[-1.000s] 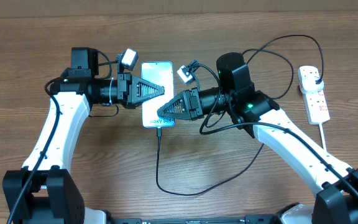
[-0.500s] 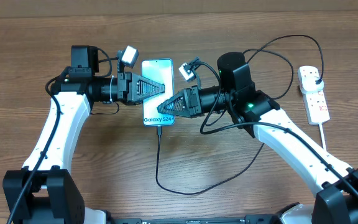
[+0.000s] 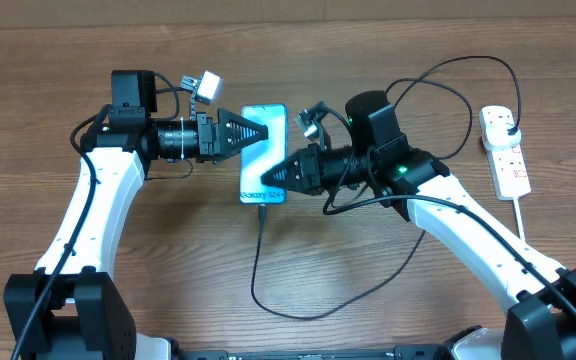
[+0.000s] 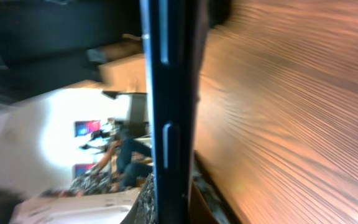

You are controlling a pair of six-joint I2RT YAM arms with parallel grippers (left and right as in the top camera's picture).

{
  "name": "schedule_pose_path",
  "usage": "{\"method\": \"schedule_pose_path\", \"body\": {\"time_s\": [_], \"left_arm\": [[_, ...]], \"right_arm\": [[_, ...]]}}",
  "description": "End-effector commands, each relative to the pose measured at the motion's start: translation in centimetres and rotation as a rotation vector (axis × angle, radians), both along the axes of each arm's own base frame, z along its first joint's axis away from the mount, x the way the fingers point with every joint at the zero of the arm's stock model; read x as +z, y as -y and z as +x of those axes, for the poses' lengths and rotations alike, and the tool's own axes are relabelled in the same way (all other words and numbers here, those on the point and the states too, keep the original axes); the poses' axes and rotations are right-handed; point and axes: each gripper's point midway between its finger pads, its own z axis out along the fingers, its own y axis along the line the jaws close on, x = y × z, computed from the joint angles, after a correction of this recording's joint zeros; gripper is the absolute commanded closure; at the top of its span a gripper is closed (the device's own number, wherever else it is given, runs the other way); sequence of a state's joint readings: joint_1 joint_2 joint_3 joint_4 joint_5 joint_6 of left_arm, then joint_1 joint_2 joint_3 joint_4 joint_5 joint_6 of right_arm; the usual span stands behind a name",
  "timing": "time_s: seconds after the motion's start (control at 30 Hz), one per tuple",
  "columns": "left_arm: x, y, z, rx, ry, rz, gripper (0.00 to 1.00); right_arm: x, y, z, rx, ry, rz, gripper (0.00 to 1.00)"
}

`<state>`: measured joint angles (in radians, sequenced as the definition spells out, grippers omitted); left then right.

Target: Plug charger to phone and switch on socket

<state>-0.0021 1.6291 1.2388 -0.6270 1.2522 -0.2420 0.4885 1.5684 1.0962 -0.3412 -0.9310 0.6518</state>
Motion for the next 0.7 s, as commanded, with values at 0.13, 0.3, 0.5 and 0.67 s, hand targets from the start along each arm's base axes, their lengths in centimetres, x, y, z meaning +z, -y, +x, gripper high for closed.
{"method": "schedule_pose_path", "body": {"time_s": [0.13, 0.3, 0.5, 0.67], "left_arm": [[-3.0, -2.8, 2.7, 0.176, 0.024, 0.264, 0.0], [-6.1, -5.5, 3.3, 0.287, -0.03, 0.469, 0.0], [-8.3, -8.8, 4.0, 0.398, -0.051, 0.674, 0.0], [-8.7, -9.8, 4.2, 0.432, -0.05, 0.732, 0.0]], "right_arm": [[-6.1, 4.9, 2.6, -0.187, 0.104, -0.392, 0.96], [-8.1, 6.9, 2.2, -0.228, 0.066, -0.527, 0.96], [-9.8, 7.4, 1.4, -0.216, 0.042, -0.548, 0.96], [-11.9, 7.7, 0.8, -0.213, 0.03, -0.556, 0.96]]}}
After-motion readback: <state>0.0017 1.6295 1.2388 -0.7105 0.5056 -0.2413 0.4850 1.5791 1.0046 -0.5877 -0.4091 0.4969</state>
